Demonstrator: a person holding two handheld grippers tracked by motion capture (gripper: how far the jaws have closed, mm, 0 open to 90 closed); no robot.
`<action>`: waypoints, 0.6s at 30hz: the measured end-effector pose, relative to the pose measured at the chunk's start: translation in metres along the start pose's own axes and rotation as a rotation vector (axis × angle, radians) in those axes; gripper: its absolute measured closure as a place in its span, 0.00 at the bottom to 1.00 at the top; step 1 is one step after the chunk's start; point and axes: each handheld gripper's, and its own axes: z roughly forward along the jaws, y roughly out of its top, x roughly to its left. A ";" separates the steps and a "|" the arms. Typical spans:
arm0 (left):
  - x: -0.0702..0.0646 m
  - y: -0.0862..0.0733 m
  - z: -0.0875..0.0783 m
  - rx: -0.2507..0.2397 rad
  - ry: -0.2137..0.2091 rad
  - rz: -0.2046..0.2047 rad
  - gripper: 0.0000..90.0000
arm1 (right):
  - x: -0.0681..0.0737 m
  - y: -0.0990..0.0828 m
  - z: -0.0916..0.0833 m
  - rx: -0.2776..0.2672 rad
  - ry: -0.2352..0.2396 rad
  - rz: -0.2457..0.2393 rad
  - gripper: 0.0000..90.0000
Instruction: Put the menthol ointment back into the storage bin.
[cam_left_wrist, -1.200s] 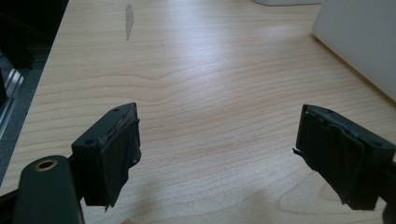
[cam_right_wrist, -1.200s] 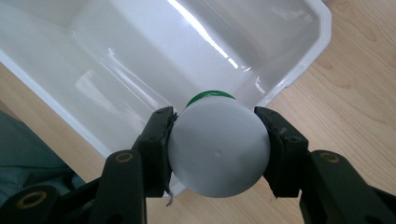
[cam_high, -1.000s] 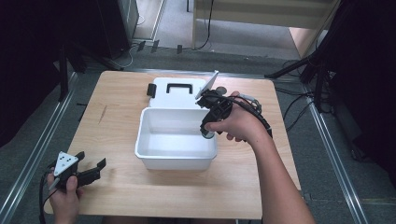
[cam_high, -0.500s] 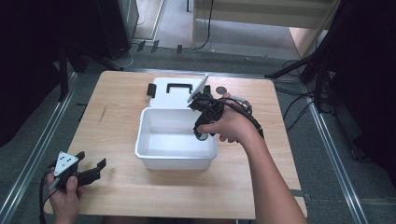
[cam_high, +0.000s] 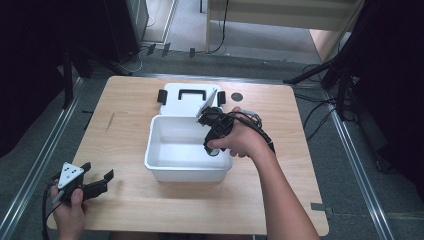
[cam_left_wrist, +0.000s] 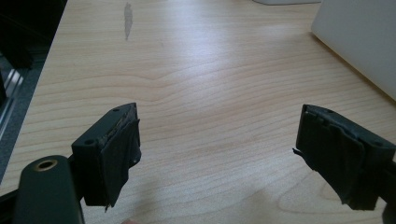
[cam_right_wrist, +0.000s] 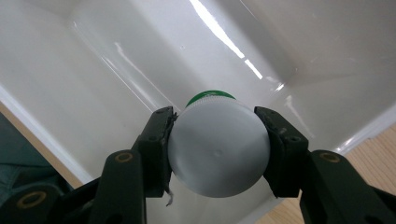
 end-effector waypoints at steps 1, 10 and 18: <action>0.000 0.000 0.000 0.000 0.000 0.000 0.17 | 0.000 0.000 0.000 0.000 0.000 0.000 0.57; -0.001 0.000 0.000 -0.002 0.002 -0.004 0.17 | -0.001 -0.003 0.021 0.011 0.020 0.011 0.57; 0.000 0.000 0.000 0.002 -0.002 0.000 0.17 | -0.001 -0.003 0.039 0.031 0.034 0.003 0.57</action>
